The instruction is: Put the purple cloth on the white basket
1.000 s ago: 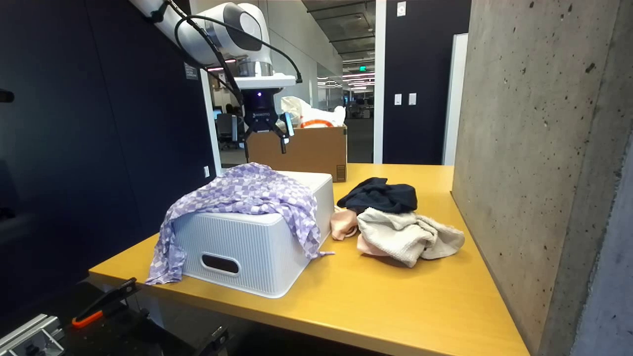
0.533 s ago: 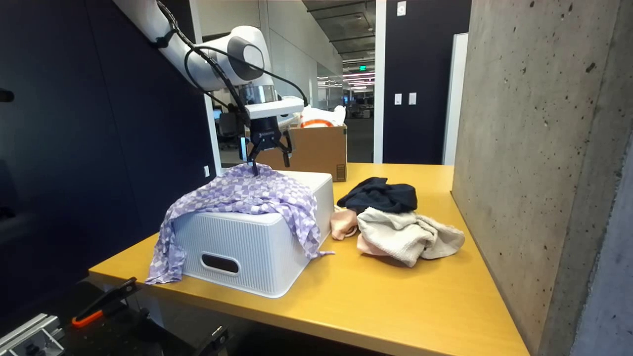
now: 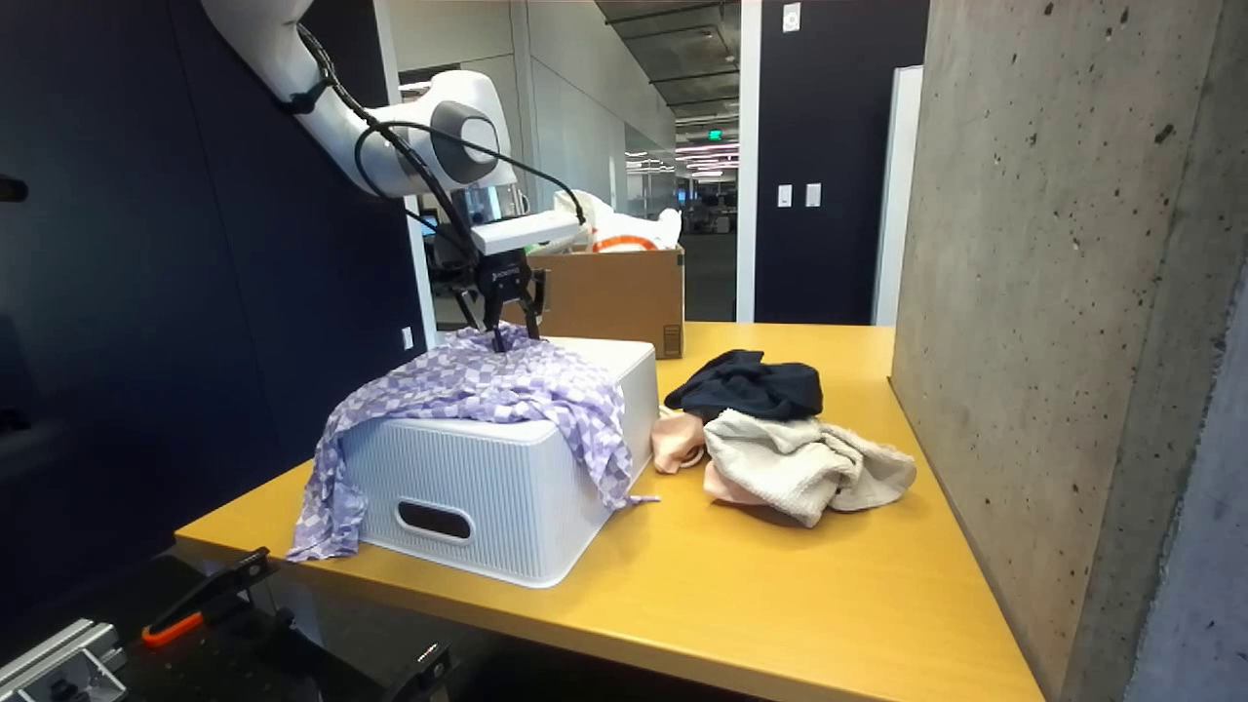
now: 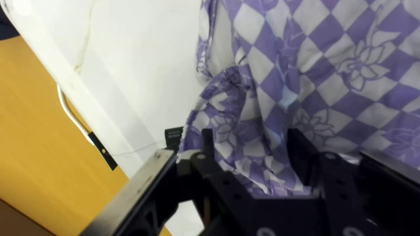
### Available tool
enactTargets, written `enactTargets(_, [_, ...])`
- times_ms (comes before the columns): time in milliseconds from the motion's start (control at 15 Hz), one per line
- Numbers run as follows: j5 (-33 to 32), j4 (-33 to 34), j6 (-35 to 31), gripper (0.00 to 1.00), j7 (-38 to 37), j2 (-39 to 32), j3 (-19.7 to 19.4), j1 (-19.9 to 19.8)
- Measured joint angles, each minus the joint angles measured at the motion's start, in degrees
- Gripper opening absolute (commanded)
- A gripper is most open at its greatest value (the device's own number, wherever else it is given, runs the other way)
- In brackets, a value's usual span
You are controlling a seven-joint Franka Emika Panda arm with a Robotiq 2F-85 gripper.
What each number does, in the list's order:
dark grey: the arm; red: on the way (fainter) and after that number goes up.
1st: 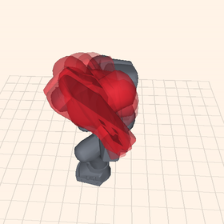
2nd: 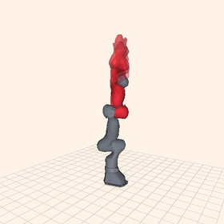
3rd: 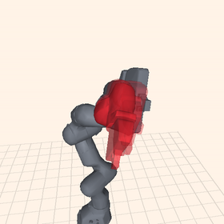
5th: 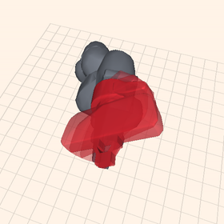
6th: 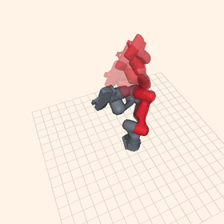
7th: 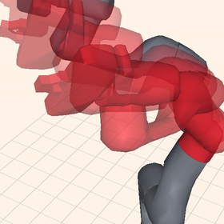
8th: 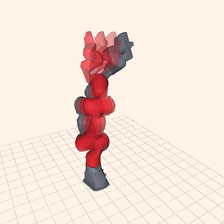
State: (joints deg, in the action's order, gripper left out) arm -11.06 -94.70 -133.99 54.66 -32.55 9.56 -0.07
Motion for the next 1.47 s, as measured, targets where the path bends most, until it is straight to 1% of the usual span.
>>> enactTargets(133, [0.24,-0.94,-0.40,0.14,1.00,1.11,0.12,-0.02])
enactTargets(200, [0.62,-1.33,-0.43,0.05,1.48,1.61,0.13,-0.09])
enactTargets(267, [1.32,-1.65,-0.43,0.00,2.00,2.06,0.13,-0.20])
enactTargets(600, [4.61,-1.88,-0.43,0.00,3.59,2.64,0.12,-1.21])
enactTargets(667, [5.29,-1.88,-0.43,0.26,3.76,2.70,0.12,-1.45])
enactTargets(733, [5.98,-1.88,-0.43,0.27,3.94,2.72,0.12,-1.68])
enactTargets(867, [6.79,-1.89,-0.39,0.40,4.04,2.74,0.12,-2.02])
enactTargets(1067, [7.52,-2.01,-0.32,0.63,4.05,2.74,0.11,-2.39])
enactTargets(1133, [7.82,-2.15,-0.31,0.20,4.05,2.74,0.10,-2.53])
enactTargets(1200, [8.05,-2.34,-0.31,0.24,4.05,2.74,0.09,-2.65])
enactTargets(1267, [8.11,-2.57,-0.31,0.23,4.09,2.74,0.09,-2.76])
enactTargets(1333, [8.12,-2.78,-0.31,0.17,4.10,2.74,0.07,-2.81])
enactTargets(1400, [8.17,-2.97,-0.31,0.07,4.10,2.74,0.05,-2.86])
enactTargets(1467, [8.22,-3.14,-0.31,0.01,4.10,2.74,0.03,-2.90])
